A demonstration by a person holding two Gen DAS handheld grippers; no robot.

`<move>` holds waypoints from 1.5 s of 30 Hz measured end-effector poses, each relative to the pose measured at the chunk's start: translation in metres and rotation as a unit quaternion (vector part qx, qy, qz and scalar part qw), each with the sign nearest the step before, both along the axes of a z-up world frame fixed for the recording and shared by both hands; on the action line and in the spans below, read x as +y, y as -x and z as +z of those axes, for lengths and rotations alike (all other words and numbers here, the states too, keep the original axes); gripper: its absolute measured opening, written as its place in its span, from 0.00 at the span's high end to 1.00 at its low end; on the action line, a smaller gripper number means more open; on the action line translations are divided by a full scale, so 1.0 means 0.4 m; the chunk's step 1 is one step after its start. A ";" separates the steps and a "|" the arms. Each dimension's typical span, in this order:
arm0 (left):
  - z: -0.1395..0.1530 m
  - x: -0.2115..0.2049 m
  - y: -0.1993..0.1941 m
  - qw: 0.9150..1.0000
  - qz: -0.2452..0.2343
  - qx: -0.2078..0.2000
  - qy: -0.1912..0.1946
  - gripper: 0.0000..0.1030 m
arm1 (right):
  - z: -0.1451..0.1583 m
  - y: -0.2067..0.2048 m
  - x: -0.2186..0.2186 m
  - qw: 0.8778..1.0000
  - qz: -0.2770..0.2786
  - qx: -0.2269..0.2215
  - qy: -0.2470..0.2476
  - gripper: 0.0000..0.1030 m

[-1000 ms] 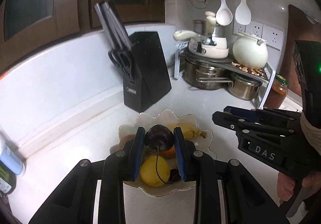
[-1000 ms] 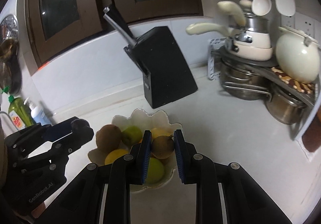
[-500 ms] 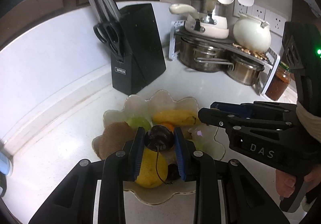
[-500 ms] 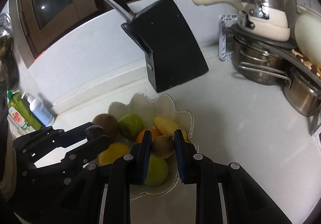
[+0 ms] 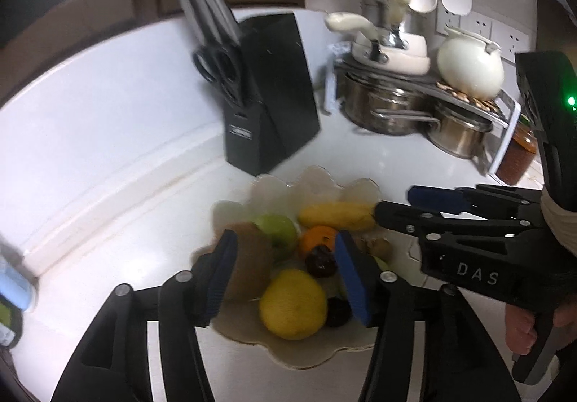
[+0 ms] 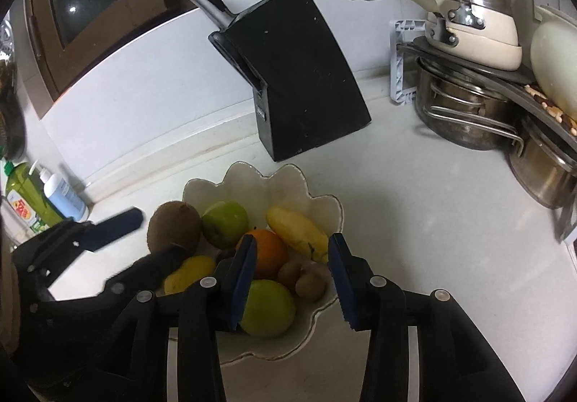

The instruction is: Organize fruits

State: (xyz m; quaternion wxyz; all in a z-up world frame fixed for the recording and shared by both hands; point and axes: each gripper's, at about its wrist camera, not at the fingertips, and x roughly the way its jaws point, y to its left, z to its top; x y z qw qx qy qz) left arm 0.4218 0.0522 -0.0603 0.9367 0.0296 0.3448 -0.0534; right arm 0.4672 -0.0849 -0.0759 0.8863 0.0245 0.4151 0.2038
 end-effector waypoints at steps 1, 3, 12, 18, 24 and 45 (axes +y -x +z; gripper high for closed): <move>0.006 0.006 0.007 1.000 0.008 -0.007 -0.004 0.40 | 0.006 0.006 -0.002 1.000 -0.007 -0.005 0.002 0.59; 0.017 0.014 0.021 1.000 0.020 -0.019 -0.013 0.37 | 0.013 0.016 -0.002 1.000 -0.014 -0.013 0.005 0.52; 0.070 0.064 0.093 0.996 0.053 -0.072 -0.023 0.17 | 0.060 0.090 0.014 0.997 -0.056 -0.047 0.018 0.38; 0.105 0.067 0.140 0.993 0.056 -0.103 -0.032 0.05 | 0.099 0.155 0.005 0.992 -0.097 -0.072 0.028 0.22; 0.148 0.048 0.201 0.990 0.052 -0.126 -0.024 0.00 | 0.150 0.233 -0.035 0.982 -0.156 -0.099 0.037 0.11; 0.220 -0.160 0.574 0.989 -0.023 -0.149 0.009 0.00 | 0.278 0.696 -0.251 0.946 -0.278 -0.147 0.075 0.09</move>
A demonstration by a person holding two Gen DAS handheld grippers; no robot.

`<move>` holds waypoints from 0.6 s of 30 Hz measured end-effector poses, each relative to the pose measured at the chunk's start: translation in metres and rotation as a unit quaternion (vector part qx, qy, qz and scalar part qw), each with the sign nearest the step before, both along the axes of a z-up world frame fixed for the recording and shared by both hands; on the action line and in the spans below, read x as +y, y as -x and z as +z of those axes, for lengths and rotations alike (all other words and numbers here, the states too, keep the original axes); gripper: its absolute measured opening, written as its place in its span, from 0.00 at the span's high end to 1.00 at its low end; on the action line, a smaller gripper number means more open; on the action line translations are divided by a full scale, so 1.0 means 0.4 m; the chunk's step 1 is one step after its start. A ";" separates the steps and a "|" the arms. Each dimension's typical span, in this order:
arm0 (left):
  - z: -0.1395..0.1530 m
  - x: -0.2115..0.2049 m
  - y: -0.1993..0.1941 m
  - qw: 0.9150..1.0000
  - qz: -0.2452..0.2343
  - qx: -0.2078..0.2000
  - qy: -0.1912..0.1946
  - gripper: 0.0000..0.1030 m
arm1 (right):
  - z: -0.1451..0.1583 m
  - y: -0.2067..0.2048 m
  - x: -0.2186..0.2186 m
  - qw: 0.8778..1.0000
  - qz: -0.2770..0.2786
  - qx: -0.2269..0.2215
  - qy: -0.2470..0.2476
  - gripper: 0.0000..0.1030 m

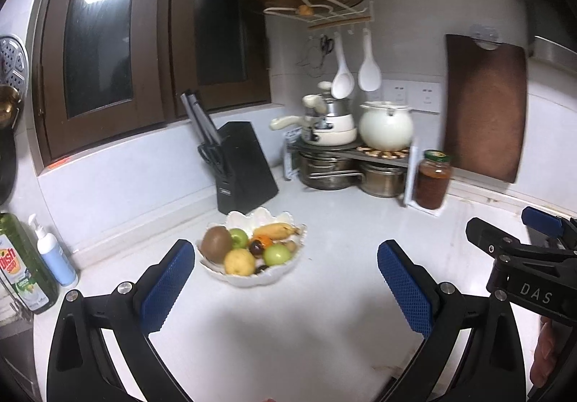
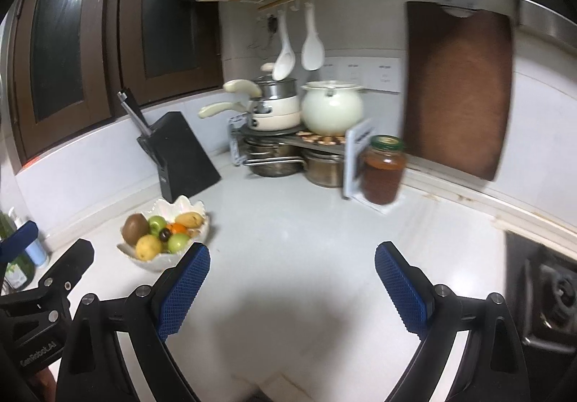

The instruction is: Organize fruits

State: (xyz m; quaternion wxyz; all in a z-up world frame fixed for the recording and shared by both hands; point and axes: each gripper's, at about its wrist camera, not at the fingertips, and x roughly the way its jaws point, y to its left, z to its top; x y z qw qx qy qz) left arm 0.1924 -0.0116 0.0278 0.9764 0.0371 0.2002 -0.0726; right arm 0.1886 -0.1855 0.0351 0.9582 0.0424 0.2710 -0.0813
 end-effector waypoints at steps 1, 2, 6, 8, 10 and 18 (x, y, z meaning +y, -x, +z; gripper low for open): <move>0.003 -0.008 0.024 1.000 -0.004 -0.001 0.000 0.00 | 0.004 0.032 -0.010 1.000 -0.005 -0.001 0.000 0.09; 0.005 -0.014 0.042 1.000 -0.006 -0.002 0.000 0.00 | 0.008 0.056 -0.017 1.000 -0.009 -0.001 0.000 0.08; 0.014 -0.031 0.117 1.000 -0.017 -0.004 0.002 0.00 | 0.019 0.137 -0.040 1.000 -0.020 -0.005 -0.001 0.05; 0.018 -0.041 0.153 1.000 -0.020 -0.007 0.001 0.00 | 0.025 0.180 -0.048 1.000 -0.024 -0.006 -0.003 0.05; 0.021 -0.047 0.186 1.000 -0.023 -0.009 -0.001 0.00 | 0.026 0.212 -0.053 1.000 -0.025 -0.003 -0.006 0.05; 0.030 -0.065 0.276 1.000 -0.025 -0.015 -0.007 0.00 | 0.027 0.295 -0.062 1.000 -0.022 -0.004 0.001 0.05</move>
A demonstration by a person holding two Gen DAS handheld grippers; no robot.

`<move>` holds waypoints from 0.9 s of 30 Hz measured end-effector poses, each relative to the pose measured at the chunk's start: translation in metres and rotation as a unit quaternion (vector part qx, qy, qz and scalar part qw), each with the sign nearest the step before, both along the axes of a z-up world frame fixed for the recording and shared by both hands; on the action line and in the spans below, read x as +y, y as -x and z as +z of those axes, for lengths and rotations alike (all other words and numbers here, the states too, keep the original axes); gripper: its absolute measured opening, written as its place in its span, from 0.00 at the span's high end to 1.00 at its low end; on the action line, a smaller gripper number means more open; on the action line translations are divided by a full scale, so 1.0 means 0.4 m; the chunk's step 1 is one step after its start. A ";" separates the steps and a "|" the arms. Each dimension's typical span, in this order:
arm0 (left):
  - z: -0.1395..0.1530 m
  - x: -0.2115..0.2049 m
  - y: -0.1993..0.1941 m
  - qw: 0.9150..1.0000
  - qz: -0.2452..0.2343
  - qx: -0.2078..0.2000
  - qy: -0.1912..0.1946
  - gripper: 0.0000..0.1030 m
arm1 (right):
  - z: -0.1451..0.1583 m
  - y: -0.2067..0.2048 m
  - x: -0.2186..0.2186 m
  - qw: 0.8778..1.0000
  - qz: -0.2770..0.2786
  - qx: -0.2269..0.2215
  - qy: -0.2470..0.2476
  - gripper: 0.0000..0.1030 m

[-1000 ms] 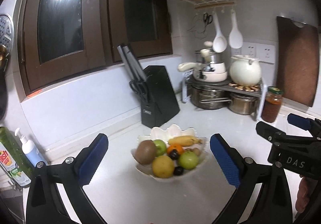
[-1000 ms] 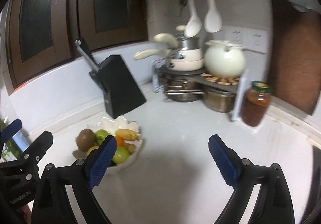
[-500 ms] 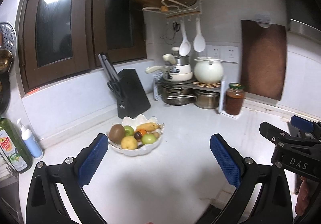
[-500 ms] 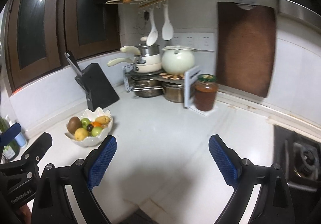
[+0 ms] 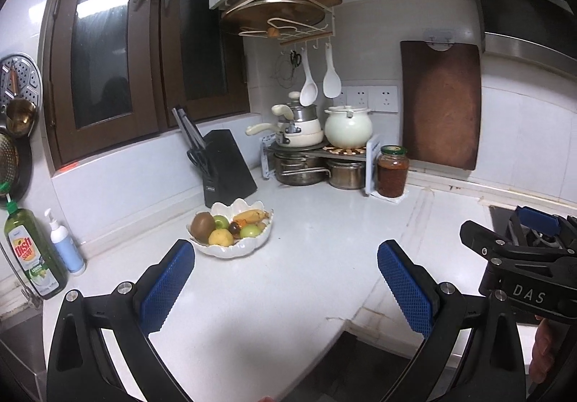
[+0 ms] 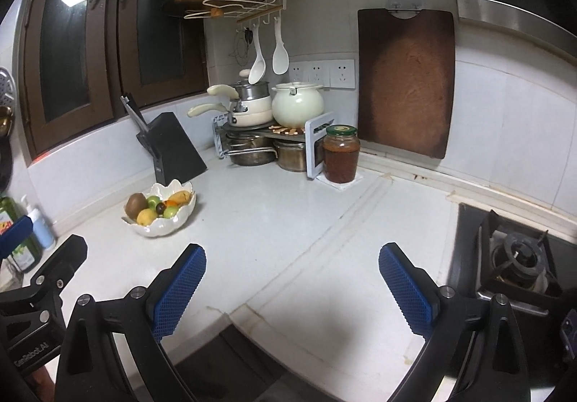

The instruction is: Organize fruits

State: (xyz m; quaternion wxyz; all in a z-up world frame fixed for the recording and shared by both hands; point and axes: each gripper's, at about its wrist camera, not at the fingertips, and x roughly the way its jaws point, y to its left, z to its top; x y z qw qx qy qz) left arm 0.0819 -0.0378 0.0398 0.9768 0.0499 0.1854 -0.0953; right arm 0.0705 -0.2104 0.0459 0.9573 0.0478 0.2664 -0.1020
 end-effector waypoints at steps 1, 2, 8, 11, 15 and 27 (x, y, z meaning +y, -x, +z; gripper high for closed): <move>0.001 -0.002 0.007 1.000 0.000 -0.001 -0.001 0.00 | 0.002 0.011 -0.001 1.000 0.003 -0.001 0.001 0.05; 0.002 -0.004 0.014 1.000 0.000 -0.002 -0.002 0.00 | 0.004 0.016 -0.001 1.000 0.003 -0.002 0.002 0.05; 0.011 -0.010 0.056 1.000 0.004 -0.018 -0.008 0.00 | 0.011 0.054 -0.003 1.000 0.001 -0.006 0.008 0.05; 0.013 -0.010 0.061 1.000 0.003 -0.019 -0.008 0.00 | 0.016 0.066 -0.005 1.000 -0.002 -0.010 0.007 0.05; 0.016 -0.007 0.070 1.000 -0.001 -0.016 -0.003 0.00 | 0.021 0.074 -0.003 1.000 0.000 -0.012 0.007 0.05; 0.013 -0.006 0.084 1.000 -0.002 -0.014 -0.003 0.00 | 0.015 0.090 -0.002 1.000 0.001 -0.008 0.006 0.05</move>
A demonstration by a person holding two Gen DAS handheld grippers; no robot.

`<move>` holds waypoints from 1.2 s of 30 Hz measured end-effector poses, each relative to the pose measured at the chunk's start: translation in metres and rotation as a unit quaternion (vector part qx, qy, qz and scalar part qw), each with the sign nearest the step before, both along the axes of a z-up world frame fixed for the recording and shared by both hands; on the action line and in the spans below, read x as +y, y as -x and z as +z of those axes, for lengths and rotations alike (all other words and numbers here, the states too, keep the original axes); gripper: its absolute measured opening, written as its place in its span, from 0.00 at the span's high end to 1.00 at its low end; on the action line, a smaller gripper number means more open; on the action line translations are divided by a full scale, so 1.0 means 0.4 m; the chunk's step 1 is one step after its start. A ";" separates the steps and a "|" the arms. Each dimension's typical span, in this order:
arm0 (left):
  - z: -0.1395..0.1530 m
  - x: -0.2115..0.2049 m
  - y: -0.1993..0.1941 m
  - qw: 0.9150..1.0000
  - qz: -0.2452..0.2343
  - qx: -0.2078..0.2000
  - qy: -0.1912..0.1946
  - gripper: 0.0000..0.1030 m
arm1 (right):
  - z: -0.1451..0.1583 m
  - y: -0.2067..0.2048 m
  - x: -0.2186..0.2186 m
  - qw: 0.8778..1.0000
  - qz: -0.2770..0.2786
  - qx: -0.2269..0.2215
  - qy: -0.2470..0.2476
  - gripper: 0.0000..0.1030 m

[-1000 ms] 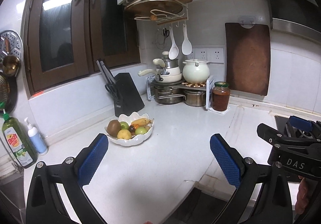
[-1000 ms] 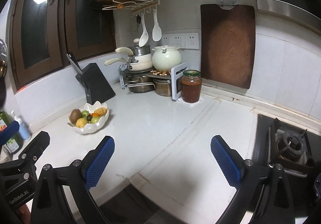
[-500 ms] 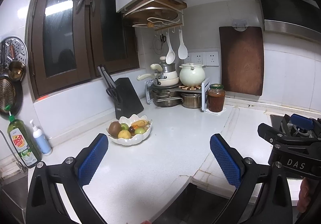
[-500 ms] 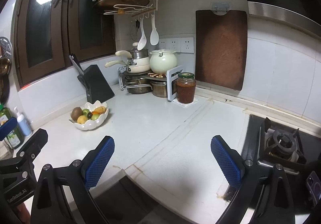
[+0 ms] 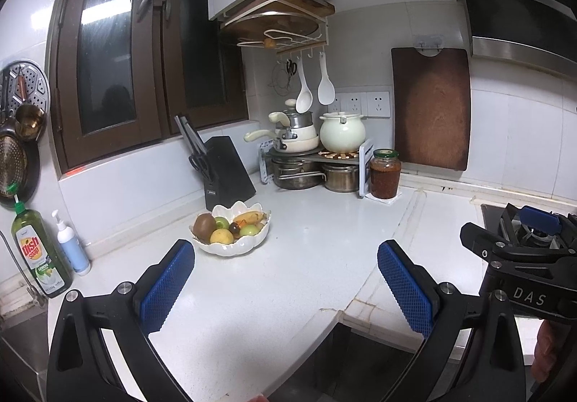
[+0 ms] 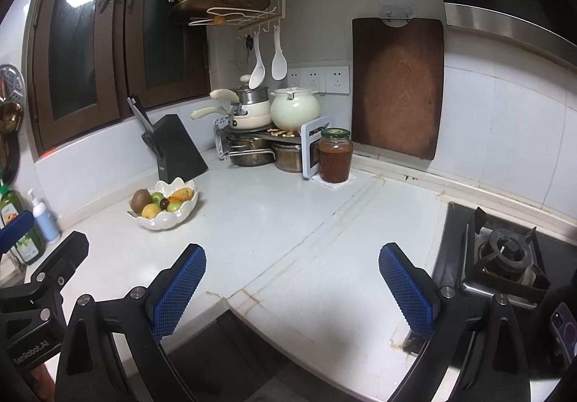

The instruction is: Organize fruits

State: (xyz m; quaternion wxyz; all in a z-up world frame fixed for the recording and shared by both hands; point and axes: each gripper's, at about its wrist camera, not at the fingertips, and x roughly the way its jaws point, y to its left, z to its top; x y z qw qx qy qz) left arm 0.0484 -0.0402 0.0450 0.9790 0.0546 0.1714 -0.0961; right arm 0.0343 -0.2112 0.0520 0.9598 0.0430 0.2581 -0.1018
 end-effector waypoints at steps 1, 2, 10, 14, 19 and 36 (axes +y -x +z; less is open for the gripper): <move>0.000 0.000 0.000 1.000 0.000 0.001 0.000 0.00 | -0.001 0.001 0.000 1.000 -0.001 0.001 0.000 0.05; -0.001 0.000 0.002 1.000 0.001 0.002 0.000 0.00 | -0.001 0.004 -0.001 1.000 -0.002 0.001 0.000 0.05; -0.006 0.002 0.010 1.000 -0.001 0.006 0.002 0.00 | -0.002 0.008 -0.004 1.000 -0.001 0.002 0.001 0.05; -0.007 0.003 0.012 1.000 -0.002 0.007 0.003 0.00 | -0.002 0.011 -0.005 1.000 -0.001 0.002 0.001 0.05; -0.008 0.004 0.014 1.000 -0.003 0.005 0.002 0.00 | -0.002 0.009 -0.011 1.000 0.001 0.002 0.001 0.05; -0.007 -0.006 0.015 1.000 -0.004 0.007 0.000 0.00 | -0.005 0.019 -0.030 1.000 0.001 0.004 -0.001 0.05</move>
